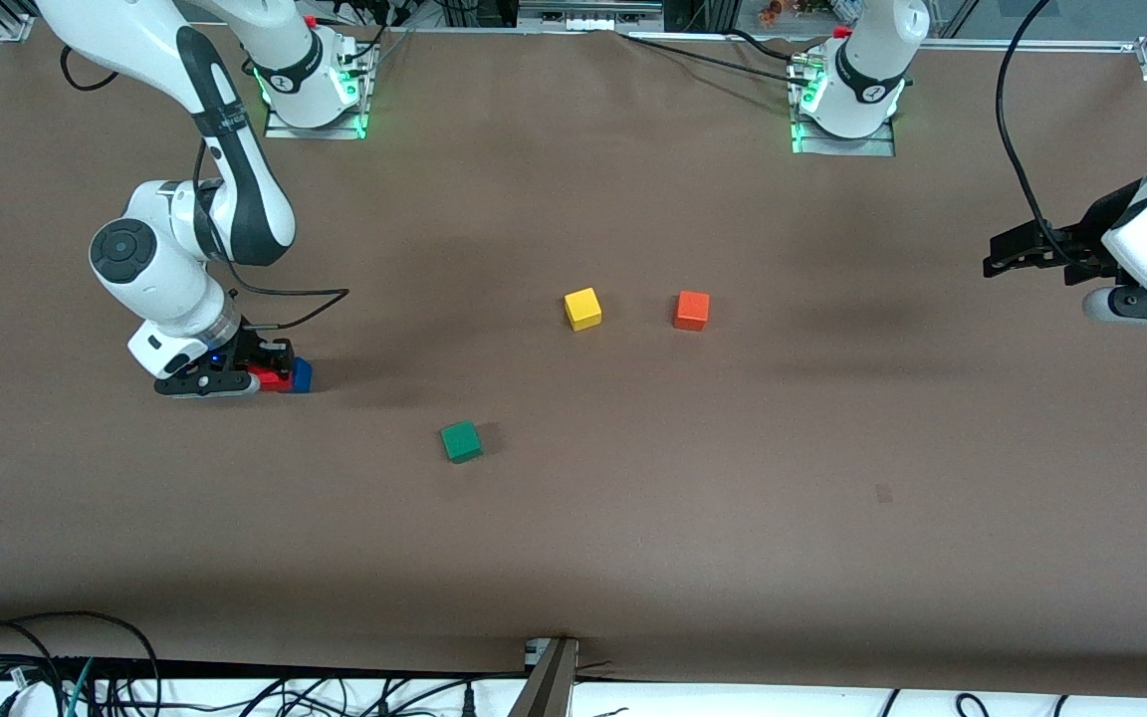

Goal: Pass red block to right arm, stack on blue

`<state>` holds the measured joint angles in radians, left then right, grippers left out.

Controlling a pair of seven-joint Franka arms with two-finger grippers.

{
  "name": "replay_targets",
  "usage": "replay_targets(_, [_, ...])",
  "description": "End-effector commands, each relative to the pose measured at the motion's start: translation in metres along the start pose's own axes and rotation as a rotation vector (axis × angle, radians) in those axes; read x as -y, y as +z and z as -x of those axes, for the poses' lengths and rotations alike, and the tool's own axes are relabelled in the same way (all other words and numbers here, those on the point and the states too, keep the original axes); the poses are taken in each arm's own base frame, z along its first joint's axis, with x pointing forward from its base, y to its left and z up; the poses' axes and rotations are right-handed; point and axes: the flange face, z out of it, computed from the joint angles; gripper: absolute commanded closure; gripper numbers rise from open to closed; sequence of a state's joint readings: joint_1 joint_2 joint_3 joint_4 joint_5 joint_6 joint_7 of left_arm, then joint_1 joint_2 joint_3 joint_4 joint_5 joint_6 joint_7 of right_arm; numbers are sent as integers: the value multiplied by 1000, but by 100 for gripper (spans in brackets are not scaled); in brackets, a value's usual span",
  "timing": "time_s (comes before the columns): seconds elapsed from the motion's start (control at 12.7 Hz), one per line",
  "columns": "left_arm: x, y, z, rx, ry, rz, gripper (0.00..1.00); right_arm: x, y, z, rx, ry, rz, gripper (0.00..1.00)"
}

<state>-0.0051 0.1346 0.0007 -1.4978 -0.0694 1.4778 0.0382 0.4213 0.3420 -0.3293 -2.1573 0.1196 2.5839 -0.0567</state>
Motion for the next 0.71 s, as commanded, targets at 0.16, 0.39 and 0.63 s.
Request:
replay_targets(0.16, [-9, -5, 9, -21, -29, -32, 0, 4, -3, -2, -13, 14, -3, 100])
replay_targets(0.39, [-8, -12, 10, -38, -32, -30, 0, 4, -3, -2, -13, 14, -3, 100])
replay_targets(0.63, [-7, -9, 6, -34, -24, -28, 0, 4, -3, -2, -12, 14, -3, 100])
